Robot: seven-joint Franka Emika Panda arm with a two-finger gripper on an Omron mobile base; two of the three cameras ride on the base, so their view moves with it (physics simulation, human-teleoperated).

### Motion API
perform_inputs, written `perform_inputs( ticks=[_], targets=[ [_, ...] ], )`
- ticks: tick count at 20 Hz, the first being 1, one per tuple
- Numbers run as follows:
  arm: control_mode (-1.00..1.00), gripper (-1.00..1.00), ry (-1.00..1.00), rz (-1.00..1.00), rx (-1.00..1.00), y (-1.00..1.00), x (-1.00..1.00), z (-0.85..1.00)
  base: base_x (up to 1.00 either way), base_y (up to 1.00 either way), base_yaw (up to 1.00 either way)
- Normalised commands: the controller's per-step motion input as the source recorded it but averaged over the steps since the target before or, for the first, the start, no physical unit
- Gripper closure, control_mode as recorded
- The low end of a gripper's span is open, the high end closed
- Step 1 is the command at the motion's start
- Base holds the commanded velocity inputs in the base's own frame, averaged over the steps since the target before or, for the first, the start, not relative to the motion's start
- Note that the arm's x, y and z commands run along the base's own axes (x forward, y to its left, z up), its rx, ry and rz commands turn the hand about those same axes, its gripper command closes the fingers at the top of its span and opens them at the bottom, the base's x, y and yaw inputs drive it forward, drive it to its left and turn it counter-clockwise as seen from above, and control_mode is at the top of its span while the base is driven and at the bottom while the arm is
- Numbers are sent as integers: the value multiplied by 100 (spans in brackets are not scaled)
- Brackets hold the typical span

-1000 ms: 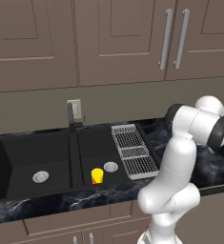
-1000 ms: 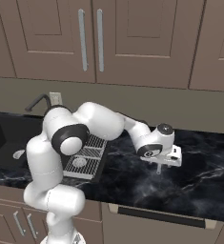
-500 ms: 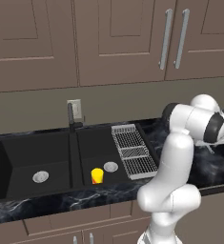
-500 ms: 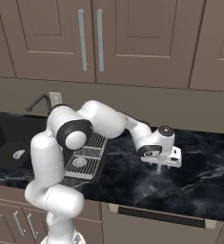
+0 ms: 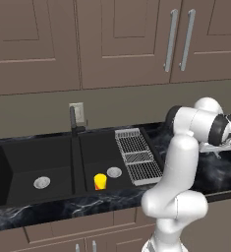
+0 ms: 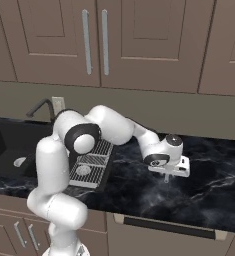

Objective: Move any existing items from the left basin to the right basin for drying. Then move the measuring cup from the counter to the left basin of the sink for washing.

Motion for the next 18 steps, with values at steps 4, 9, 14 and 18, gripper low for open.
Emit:
perform_inputs(
  ticks=[4,9,14,18],
  targets=[
    [-100,100,2,0,0,0,0,-1,0,0,0],
    [-100,100,0,0,0,3,0,0,0,0,0],
    [-100,100,0,0,-1,24,1,9,0,0,0],
    [-100,100,0,5,-5,53,1,15,0,0,0]
  ],
)
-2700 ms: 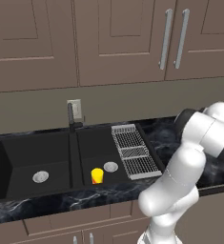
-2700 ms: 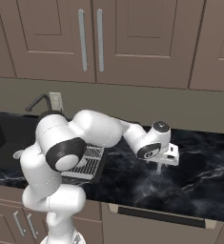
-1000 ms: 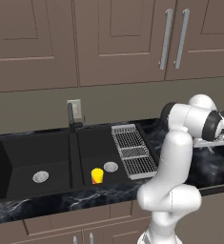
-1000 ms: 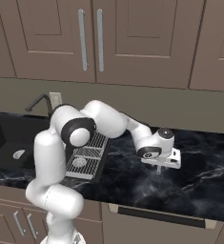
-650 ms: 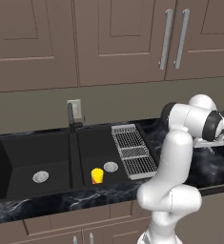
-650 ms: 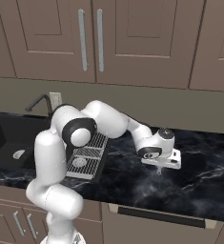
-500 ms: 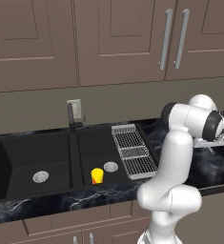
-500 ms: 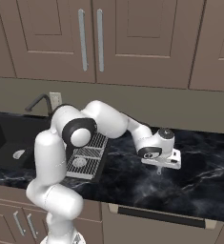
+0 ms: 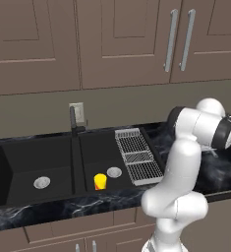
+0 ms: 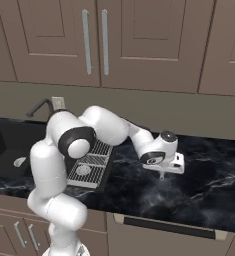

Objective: Move any existing items from the left basin to the right basin for drying. Then move the measuring cup from the counter to the left basin of the sink for washing.

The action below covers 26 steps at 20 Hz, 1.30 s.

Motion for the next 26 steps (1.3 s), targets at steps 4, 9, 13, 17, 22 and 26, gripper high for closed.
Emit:
perform_inputs(
  ticks=[4,9,13,17,22,26],
  targets=[
    [-100,100,0,4,-6,53,0,29,0,0,0],
    [-100,100,0,2,-9,57,0,39,0,0,0],
    [-100,100,0,0,-10,58,0,44,0,0,0],
    [-100,100,0,0,-9,57,-4,42,0,0,0],
    [-100,100,0,0,-7,63,-13,39,0,0,0],
    [-100,100,0,1,-5,59,-21,40,0,0,0]
  ],
)
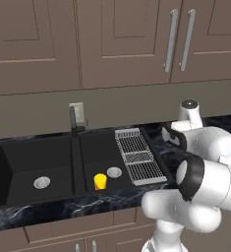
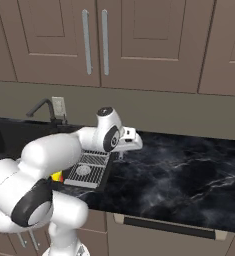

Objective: Move any existing items from the left basin to the right basin for drying. Then move the measuring cup from the counter to the left basin of the sink for washing.

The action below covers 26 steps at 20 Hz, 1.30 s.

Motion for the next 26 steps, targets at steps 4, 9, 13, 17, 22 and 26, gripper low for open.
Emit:
perform_inputs(
  ticks=[4,9,13,17,22,26],
  targets=[
    [-100,100,0,1,-5,56,-20,37,0,0,0],
    [-100,100,0,1,-3,53,-18,32,0,0,0],
    [-100,100,0,2,-1,59,-13,22,0,0,0],
    [-100,100,1,2,0,62,-10,12,0,0,0],
    [-100,100,1,2,0,61,-10,12,0,0,0],
    [-100,100,1,2,0,61,-11,15,0,0,0]
  ],
)
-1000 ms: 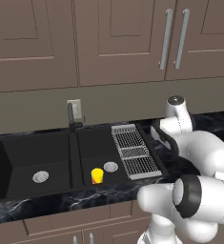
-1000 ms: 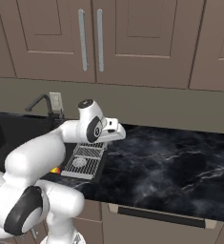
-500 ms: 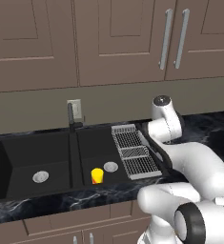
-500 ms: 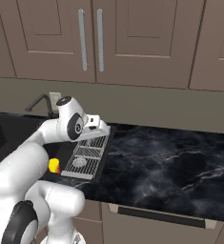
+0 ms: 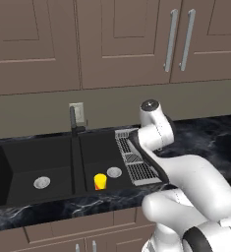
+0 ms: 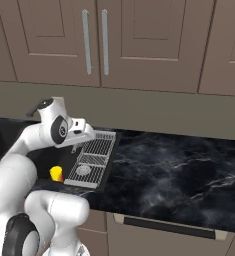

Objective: Move any existing items from the left basin to the right basin for drying. Then move the measuring cup from the counter to the left basin of the sink for washing.

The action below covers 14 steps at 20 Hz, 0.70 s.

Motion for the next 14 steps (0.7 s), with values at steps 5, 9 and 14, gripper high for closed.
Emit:
perform_inputs(
  ticks=[5,9,14],
  targets=[
    [-100,100,1,2,0,61,-5,12,0,0,0],
    [-100,100,0,3,0,61,-4,9,0,0,0],
    [-100,100,1,3,0,65,-2,3,0,0,0]
  ],
)
